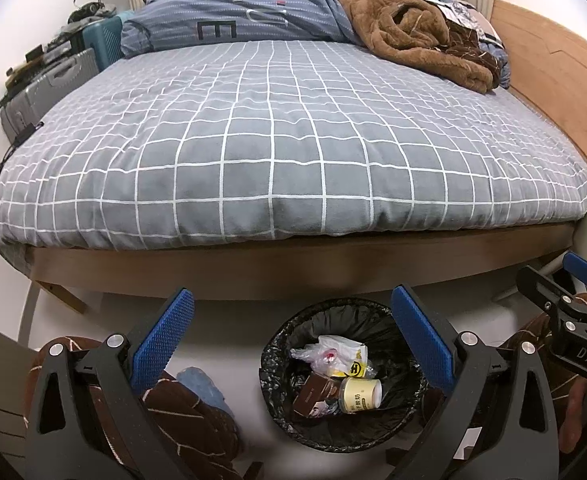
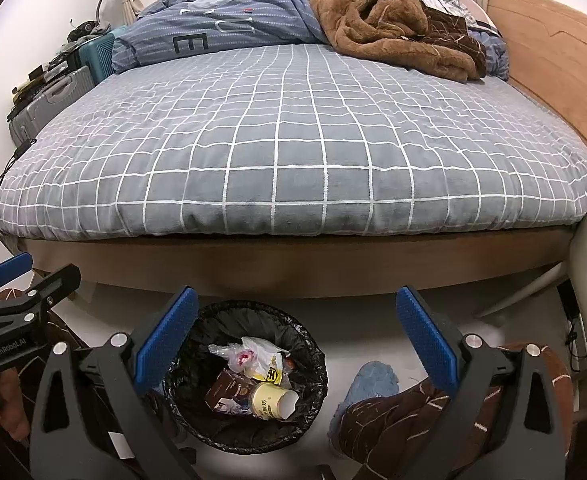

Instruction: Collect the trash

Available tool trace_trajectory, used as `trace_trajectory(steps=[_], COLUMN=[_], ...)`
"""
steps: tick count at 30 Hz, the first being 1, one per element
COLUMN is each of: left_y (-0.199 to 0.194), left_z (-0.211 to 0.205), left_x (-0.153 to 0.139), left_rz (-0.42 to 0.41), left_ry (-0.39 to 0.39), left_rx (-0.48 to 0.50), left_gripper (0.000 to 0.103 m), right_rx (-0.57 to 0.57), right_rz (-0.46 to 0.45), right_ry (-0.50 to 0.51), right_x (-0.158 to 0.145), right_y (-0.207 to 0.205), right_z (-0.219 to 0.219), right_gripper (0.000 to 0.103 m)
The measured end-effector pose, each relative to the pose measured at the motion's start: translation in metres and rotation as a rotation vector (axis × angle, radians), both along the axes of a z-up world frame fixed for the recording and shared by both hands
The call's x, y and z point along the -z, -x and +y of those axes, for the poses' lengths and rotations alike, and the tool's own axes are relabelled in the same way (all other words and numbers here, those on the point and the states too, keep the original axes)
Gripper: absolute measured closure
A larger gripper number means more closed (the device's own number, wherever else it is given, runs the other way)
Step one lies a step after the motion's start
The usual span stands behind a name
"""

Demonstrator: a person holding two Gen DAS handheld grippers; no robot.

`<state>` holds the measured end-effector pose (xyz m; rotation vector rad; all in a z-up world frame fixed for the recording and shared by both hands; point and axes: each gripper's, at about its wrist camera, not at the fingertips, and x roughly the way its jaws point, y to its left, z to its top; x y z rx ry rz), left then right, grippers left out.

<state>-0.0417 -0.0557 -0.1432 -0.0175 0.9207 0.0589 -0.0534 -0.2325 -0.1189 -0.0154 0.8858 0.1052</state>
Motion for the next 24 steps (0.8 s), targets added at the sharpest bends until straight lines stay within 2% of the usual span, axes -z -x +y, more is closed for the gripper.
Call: trace_trajectory(steps=[24], left_y=[-0.0032], left_z=[0.0058], left_x=[0.0062], left_rz=[0.021], left_ry=[0.016], left_rx=[-0.031], left_gripper=[0.006], right_rx=[-0.005], right_rz=[0.017], right_ry=[-0.004], right_x=[0.0074], right_y=[-0.0024], right_z=[-0.0009], right_gripper=[0.008])
